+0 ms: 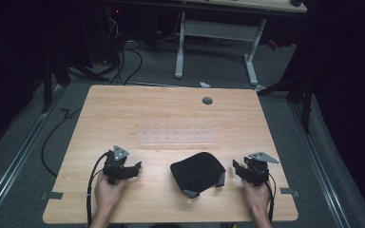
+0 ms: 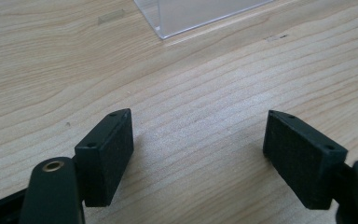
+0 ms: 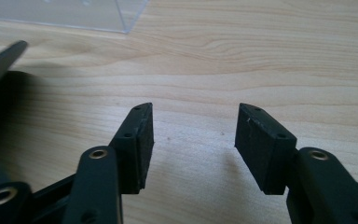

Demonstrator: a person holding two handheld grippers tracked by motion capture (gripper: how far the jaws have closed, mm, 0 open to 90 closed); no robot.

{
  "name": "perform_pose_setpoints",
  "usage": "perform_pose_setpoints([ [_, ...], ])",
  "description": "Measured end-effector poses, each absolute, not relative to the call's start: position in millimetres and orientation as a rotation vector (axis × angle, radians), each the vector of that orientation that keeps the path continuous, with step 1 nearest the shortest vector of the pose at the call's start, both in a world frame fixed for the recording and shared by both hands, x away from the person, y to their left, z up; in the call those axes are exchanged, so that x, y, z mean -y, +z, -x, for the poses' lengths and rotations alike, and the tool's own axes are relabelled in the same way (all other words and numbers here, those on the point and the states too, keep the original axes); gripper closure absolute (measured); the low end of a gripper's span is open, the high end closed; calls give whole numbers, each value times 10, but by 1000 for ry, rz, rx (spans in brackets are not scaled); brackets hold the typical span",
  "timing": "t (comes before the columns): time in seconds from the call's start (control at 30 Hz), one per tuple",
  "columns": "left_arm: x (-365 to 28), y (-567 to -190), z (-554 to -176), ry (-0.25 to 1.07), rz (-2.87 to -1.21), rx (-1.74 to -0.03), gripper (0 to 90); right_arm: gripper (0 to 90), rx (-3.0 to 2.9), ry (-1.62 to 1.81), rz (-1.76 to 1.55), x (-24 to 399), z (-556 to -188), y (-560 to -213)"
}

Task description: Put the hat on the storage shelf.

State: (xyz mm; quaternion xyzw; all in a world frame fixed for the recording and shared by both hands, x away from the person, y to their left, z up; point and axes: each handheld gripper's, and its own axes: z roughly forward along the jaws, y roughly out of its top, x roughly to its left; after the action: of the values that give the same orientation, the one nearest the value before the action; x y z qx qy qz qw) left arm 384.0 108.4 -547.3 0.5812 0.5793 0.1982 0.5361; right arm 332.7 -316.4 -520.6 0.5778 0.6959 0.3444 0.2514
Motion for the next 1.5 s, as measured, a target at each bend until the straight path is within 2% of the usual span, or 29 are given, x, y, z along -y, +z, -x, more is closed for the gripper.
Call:
perform_pose_setpoints([
  [0.43,-1085,-5473,-3840,472,-1382,-1381,246,492,-1887,1100,-1549,3182,-3064,-5038],
  [0.87,-1084,-5473,-3839,472,-1382,-1381,245,472,-1921,1242,-1420,2993,-2823,-4817],
  [1.5,-1083,-5473,-3839,473,-1382,-1381,245,432,-2035,1249,-1415,2725,-2941,-4938],
])
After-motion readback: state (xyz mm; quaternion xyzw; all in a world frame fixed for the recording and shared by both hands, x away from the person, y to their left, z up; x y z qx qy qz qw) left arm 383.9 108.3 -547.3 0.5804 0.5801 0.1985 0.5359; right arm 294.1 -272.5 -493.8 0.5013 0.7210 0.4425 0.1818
